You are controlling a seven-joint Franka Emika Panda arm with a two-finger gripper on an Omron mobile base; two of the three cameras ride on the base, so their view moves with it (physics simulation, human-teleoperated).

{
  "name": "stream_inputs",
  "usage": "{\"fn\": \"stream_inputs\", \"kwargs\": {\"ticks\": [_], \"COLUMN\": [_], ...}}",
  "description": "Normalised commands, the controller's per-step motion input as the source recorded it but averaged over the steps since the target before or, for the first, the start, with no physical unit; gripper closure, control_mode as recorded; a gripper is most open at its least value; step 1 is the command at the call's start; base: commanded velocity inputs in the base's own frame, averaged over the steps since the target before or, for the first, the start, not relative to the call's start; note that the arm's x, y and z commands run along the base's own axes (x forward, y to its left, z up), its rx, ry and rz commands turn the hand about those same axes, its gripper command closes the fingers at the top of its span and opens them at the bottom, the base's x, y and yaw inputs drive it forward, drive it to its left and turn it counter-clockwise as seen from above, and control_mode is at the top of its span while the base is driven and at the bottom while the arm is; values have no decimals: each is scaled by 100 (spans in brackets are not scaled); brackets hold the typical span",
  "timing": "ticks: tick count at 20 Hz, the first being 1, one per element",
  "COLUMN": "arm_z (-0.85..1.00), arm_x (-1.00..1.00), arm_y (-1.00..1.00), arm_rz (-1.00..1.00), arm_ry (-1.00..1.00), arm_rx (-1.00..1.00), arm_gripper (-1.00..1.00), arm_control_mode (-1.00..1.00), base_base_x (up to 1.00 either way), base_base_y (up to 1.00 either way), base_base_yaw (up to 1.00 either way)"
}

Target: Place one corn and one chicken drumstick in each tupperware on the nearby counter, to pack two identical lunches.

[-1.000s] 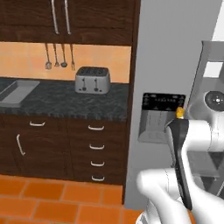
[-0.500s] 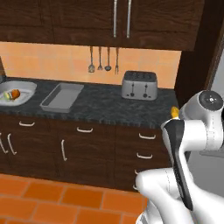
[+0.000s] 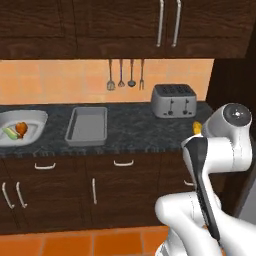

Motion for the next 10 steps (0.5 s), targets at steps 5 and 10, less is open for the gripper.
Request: {"fn": "stream_inputs", "kwargs": {"ticks": [5,10], "arm_z": [0,0], "arm_x": [0,0], "arm_y": [0,0], "arm_rz": [0,0], "arm_ry": [0,0], "arm_rx": [0,0], "arm_gripper": [100,100], "arm_control_mode": [100,100], "base_base_x": [74,76], "base_base_y": [100,99], "base_base_yaw": [-25,-15]}}
